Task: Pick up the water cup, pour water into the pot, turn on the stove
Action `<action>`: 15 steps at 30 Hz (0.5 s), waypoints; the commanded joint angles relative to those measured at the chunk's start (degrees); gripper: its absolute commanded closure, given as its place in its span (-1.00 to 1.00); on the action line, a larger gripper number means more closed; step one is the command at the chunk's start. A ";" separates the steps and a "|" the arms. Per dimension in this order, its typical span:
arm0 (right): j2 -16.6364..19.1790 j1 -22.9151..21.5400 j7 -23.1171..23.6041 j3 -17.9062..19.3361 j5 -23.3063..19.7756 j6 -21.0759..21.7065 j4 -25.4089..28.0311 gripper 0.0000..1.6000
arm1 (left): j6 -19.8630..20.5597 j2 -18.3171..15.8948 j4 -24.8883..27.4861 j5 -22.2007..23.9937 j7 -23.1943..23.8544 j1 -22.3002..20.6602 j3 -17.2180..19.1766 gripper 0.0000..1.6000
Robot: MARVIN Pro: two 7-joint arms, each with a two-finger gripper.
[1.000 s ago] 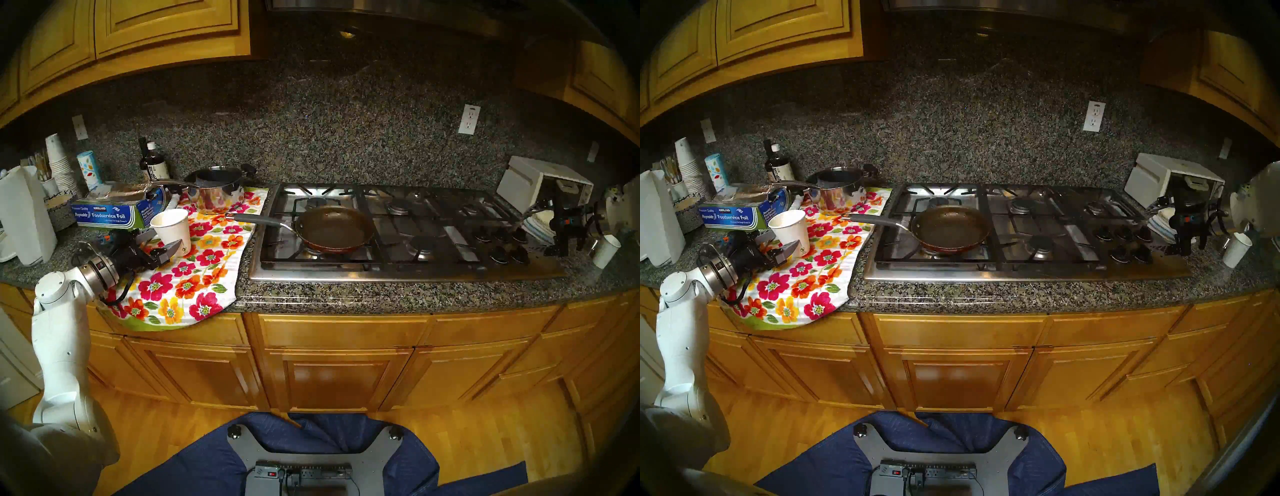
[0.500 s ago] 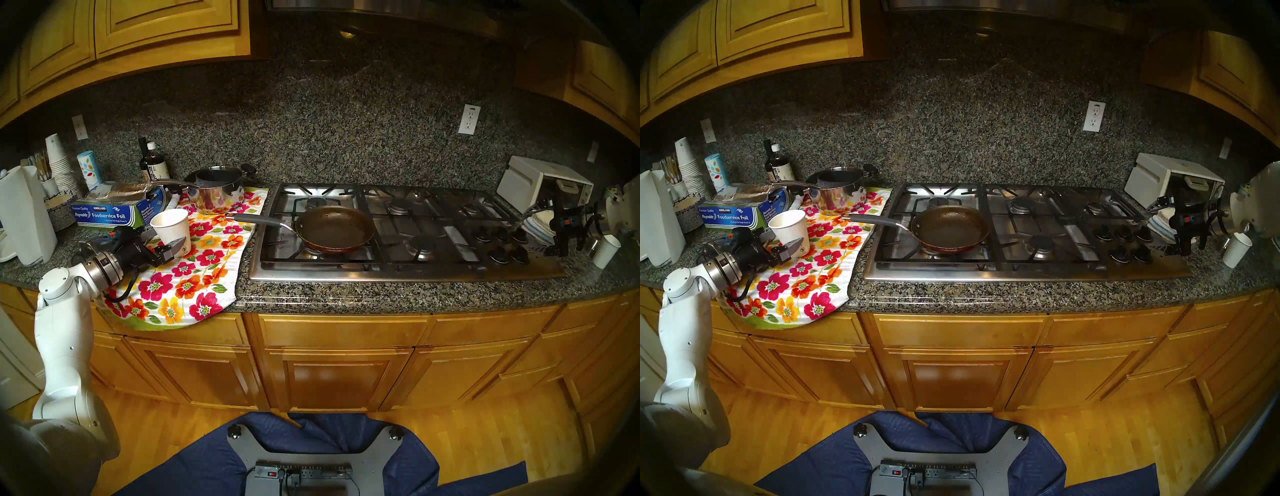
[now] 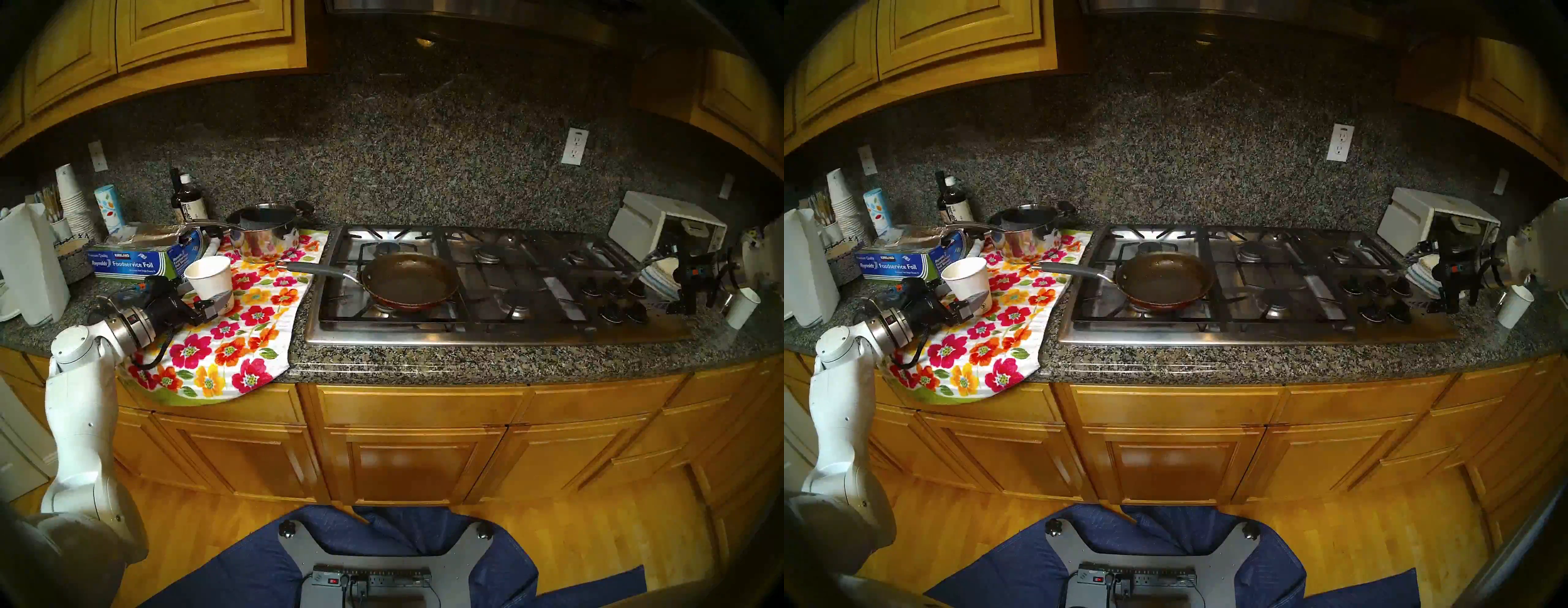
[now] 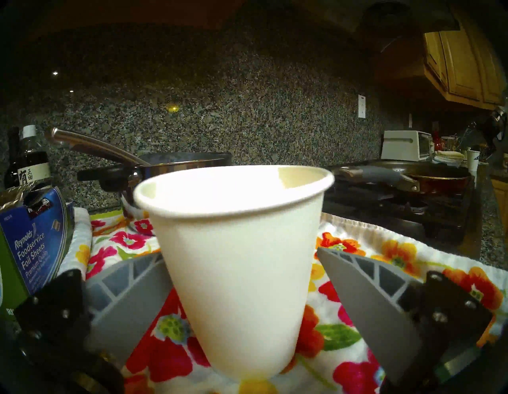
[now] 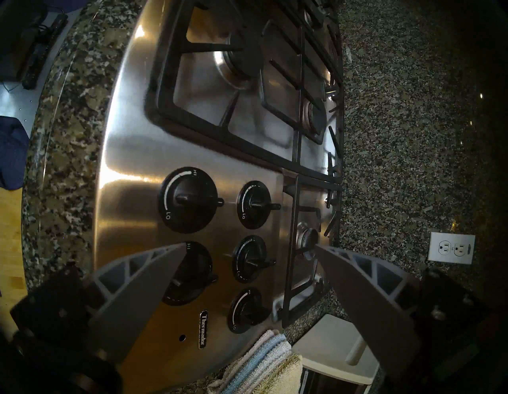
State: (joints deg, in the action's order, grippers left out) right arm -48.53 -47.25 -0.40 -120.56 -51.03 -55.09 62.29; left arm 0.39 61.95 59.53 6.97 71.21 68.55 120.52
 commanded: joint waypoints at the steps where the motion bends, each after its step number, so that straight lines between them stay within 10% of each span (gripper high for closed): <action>1: -0.40 -1.38 -0.54 0.12 -0.24 0.09 -1.11 -1.00 | -0.38 -0.35 1.40 0.58 -0.33 -2.42 0.12 -1.00; 15: -0.40 -1.39 -0.54 0.12 -0.23 0.09 -1.11 -1.00 | -1.05 -0.63 1.24 0.49 -0.16 -2.17 -0.04 -0.48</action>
State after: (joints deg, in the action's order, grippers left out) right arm -48.52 -47.25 -0.40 -120.56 -51.03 -55.09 62.29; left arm -0.13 61.92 59.52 6.82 70.72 68.48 120.37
